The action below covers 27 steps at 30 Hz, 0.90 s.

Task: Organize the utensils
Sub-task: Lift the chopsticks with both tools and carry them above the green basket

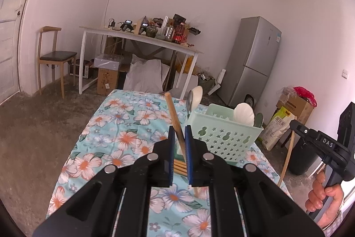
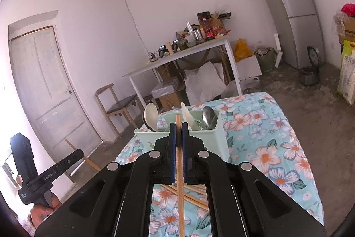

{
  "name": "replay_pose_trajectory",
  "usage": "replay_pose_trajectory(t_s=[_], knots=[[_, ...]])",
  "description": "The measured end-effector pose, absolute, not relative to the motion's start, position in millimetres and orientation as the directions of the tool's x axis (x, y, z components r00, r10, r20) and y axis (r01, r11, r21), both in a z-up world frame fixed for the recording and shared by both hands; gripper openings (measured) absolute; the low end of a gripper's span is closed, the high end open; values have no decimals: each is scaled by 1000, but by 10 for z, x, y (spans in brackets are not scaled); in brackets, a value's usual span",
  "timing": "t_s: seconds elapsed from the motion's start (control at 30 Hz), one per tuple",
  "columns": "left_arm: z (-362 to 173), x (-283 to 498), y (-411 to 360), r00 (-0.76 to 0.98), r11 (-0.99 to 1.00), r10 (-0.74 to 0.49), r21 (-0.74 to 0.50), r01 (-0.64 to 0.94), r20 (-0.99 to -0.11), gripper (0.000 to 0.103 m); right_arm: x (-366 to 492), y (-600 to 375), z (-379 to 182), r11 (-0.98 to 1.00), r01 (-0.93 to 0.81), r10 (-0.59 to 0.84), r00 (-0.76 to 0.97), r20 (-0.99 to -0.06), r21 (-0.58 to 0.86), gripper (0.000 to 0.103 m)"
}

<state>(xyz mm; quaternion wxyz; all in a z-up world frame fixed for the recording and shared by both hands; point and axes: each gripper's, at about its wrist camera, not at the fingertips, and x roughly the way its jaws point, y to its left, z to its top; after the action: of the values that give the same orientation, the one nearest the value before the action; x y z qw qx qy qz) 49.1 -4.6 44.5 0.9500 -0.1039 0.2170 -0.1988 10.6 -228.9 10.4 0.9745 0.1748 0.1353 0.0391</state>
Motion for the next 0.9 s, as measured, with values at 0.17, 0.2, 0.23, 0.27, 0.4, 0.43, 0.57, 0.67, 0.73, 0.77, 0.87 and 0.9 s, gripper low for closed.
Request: replay_pose_trajectory(t_s=[0.17, 0.2, 0.23, 0.27, 0.4, 0.43, 0.57, 0.67, 0.73, 0.77, 0.87, 0.9], knots=[[467, 448, -136, 831, 902, -418, -277, 332, -368, 7, 63, -2271, 151, 937, -44, 134, 961, -243, 346, 3], [477, 440, -153, 833, 904, -415, -272, 331, -367, 7, 63, -2276, 158, 937, -45, 136, 961, -242, 347, 3], [484, 430, -164, 834, 904, -415, -270, 332, -365, 7, 69, -2301, 165, 936, -46, 137, 961, -240, 348, 3], [500, 421, -178, 835, 905, -414, -266, 333, -362, 7, 54, -2300, 175, 936, -47, 136, 962, -236, 348, 3], [569, 393, -212, 843, 908, -408, -251, 335, -350, 5, 6, -2300, 200, 933, -53, 141, 964, -226, 356, 3], [590, 383, -219, 846, 909, -406, -247, 336, -347, 5, 6, -2301, 199, 933, -52, 140, 964, -226, 356, 3], [701, 334, -241, 854, 910, -405, -238, 340, -326, 5, -29, -2287, 217, 930, -57, 145, 965, -219, 364, 3], [792, 277, -249, 863, 911, -401, -227, 343, -306, 5, -58, -2273, 249, 932, -62, 146, 966, -213, 357, 3], [852, 247, -253, 867, 911, -402, -222, 347, -294, 5, -93, -2270, 273, 931, -66, 149, 967, -207, 360, 3], [875, 238, -254, 869, 911, -402, -220, 348, -289, 5, -110, -2261, 287, 930, -69, 151, 967, -204, 361, 3], [949, 204, -256, 875, 912, -400, -211, 352, -272, 5, -149, -2250, 309, 930, -72, 152, 968, -200, 361, 3], [972, 193, -254, 876, 912, -401, -211, 353, -267, 5, -145, -2254, 306, 930, -70, 151, 968, -201, 362, 3]])
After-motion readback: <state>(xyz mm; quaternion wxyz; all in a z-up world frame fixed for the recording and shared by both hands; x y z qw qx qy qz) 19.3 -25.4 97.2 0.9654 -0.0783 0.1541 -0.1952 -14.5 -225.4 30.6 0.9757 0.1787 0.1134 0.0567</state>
